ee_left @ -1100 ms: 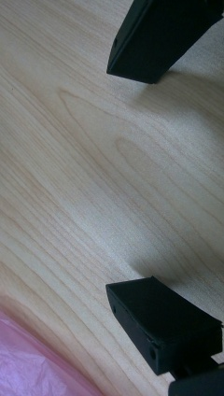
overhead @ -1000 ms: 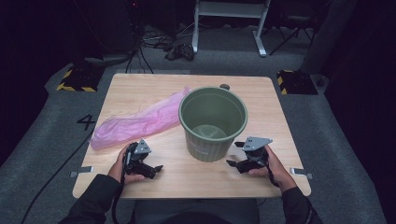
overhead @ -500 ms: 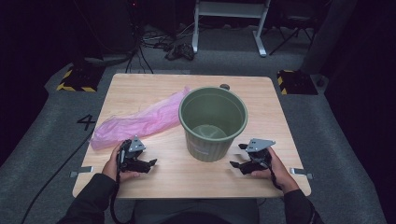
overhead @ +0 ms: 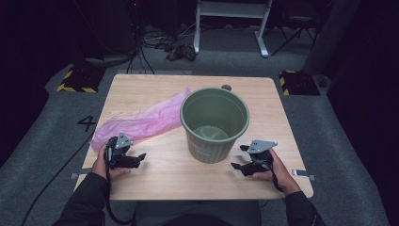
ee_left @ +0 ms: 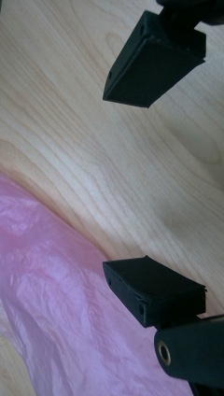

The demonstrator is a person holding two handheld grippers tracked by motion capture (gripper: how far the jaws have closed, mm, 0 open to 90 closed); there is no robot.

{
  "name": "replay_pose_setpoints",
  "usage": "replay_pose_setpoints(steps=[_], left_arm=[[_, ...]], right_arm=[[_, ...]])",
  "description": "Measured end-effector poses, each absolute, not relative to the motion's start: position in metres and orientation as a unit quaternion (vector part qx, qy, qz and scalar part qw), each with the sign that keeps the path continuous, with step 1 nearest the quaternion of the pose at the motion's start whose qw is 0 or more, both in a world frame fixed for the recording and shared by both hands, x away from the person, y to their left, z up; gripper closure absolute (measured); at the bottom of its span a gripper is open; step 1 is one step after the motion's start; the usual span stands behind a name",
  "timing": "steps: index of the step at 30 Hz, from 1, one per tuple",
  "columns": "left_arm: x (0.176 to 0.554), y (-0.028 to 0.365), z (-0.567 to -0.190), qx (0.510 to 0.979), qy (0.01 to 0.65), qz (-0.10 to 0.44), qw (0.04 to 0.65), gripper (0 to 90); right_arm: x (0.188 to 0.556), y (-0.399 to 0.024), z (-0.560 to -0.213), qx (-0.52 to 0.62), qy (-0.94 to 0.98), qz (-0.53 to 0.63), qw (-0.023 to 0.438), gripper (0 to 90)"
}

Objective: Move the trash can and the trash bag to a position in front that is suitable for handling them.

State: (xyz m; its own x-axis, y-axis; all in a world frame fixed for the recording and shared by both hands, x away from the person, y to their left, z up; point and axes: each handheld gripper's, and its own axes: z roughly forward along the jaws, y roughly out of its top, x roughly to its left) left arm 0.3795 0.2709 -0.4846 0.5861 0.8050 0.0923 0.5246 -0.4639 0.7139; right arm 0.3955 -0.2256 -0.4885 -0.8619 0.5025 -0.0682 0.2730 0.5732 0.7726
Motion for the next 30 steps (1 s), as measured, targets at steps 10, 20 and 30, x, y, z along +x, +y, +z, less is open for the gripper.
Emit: replay_pose_setpoints(steps=[10, 20, 30], left_arm=[[0.386, 0.295, -0.488, 0.808, 0.439, 0.207, 0.334, 26.7], [0.393, 0.303, -0.492, 0.809, 0.45, 0.194, 0.324, 53.9], [0.38, 0.287, -0.481, 0.818, 0.398, 0.212, 0.358, 30.8]], right_arm=[[0.398, -0.233, -0.493, 0.232, 0.876, 0.4, 0.138, 18.8], [0.397, -0.235, -0.494, 0.237, 0.874, 0.401, 0.139, 19.0], [0.395, -0.233, -0.493, 0.233, 0.874, 0.405, 0.136, 19.1]])
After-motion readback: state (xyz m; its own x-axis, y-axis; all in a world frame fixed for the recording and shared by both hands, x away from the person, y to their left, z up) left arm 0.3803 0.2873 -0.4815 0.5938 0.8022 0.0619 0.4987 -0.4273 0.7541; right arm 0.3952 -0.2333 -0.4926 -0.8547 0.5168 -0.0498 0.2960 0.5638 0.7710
